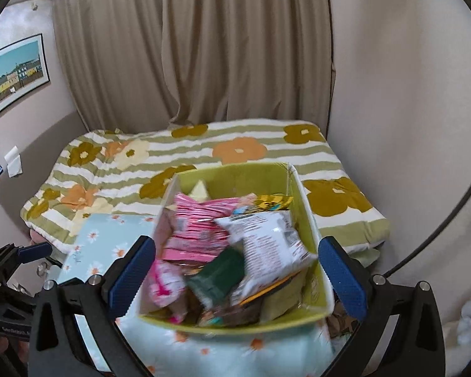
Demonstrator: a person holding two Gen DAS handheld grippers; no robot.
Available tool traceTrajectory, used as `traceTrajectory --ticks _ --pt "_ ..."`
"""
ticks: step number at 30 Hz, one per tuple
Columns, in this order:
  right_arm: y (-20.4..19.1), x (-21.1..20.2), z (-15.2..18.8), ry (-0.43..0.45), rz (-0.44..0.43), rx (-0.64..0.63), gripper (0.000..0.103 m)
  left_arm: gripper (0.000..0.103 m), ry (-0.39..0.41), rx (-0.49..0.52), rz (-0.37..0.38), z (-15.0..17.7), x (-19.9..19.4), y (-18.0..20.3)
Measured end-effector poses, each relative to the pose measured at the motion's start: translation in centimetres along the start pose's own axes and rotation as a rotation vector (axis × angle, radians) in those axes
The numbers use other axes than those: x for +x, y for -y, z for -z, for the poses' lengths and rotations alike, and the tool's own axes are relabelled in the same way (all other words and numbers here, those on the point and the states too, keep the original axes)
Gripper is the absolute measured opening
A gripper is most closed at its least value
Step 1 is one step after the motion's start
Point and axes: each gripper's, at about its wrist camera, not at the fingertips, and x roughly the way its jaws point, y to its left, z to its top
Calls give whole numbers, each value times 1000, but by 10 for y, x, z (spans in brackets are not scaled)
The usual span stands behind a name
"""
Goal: Organize snacks
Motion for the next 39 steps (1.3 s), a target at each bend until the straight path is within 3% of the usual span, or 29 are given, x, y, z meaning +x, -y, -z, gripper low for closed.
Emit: traceTrajectory --ticks 9,15,24,39 --pt "-67 -93 36 94 22 14 103 103 236 -24 -73 47 -129 -42" --pt "-93 -130 66 130 67 1 103 103 306 -47 -103 82 -175 -62" --pt "-106 -146 86 152 105 -30 103 103 355 -45 -128 110 -199 -62" --pt "-99 -155 84 170 101 -5 103 103 369 -26 -143 111 -204 -47"
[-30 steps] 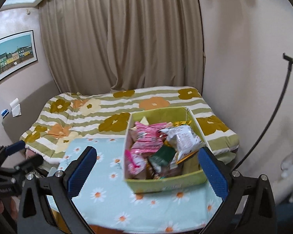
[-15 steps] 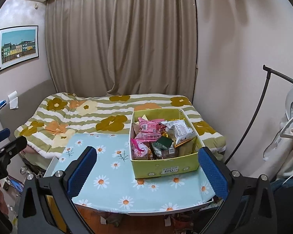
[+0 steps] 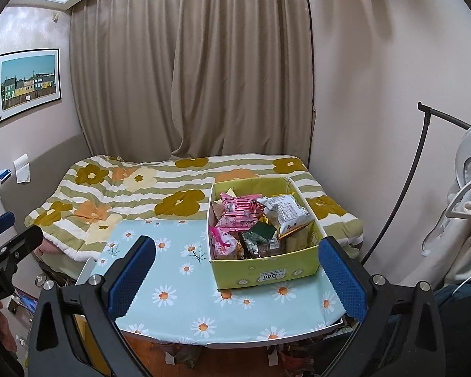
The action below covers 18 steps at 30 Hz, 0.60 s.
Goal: Organize snacks
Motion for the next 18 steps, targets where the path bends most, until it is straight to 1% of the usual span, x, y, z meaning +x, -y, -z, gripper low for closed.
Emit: traceTrajectory --ticks 9,18 --pt "0 -3 0 4 -5 2 103 103 11 15 -14 -1 -3 4" --pt "-1 -3 0 3 -4 1 103 103 16 8 -15 -2 -3 4"
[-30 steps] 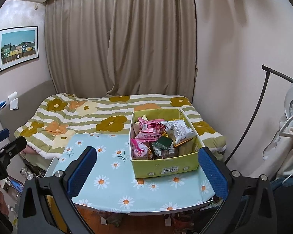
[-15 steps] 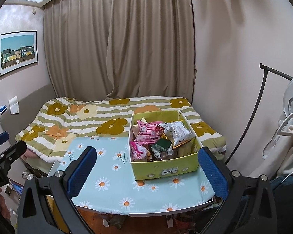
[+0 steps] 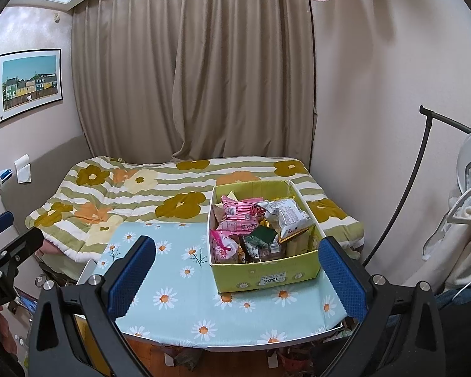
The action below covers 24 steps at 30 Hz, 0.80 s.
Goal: Organize snacks
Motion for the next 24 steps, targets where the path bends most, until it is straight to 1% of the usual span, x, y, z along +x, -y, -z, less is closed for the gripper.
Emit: traceTrajectory --ticks 16,24 --pt "1 2 -3 -3 -2 -2 103 103 0 -21 5 -2 0 -4" --pt "2 4 -6 -6 2 -3 103 103 1 -16 -6 -3 3 -5"
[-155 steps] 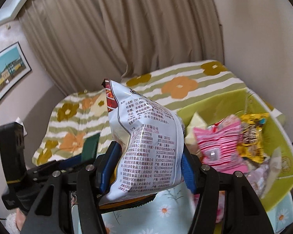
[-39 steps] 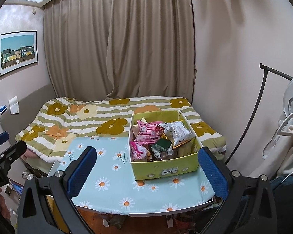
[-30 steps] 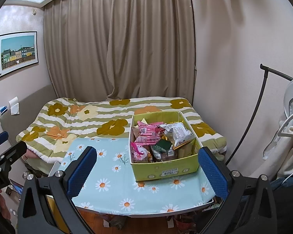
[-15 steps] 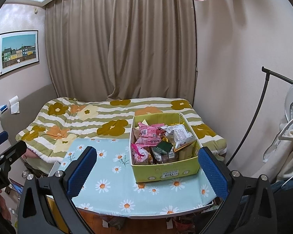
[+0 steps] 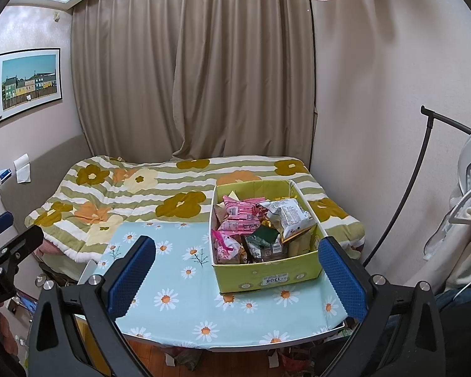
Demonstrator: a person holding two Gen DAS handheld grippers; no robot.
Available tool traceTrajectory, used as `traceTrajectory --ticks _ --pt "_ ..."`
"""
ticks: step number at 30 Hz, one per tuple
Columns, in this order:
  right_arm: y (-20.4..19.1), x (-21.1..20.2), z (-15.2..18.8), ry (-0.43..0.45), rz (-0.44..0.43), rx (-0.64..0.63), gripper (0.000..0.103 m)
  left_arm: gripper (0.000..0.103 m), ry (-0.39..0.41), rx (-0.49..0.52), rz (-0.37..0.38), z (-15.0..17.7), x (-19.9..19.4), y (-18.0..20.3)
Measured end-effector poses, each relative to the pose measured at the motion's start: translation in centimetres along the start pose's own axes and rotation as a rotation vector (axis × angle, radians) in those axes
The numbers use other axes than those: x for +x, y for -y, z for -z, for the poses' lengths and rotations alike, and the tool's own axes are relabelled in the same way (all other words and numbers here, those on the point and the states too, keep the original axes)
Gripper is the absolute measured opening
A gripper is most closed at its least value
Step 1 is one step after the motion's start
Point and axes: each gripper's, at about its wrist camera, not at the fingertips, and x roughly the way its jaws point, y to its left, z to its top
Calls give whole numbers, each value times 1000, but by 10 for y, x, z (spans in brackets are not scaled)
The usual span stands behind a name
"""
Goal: Organize snacks
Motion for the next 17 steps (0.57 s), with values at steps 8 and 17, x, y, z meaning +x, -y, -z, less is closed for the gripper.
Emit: traceTrajectory --ticks 8,17 --pt "-3 4 2 -5 6 -1 103 103 -6 -13 -14 5 8 -2" --pt "-4 4 4 -7 8 0 103 103 49 11 -26 8 8 -5"
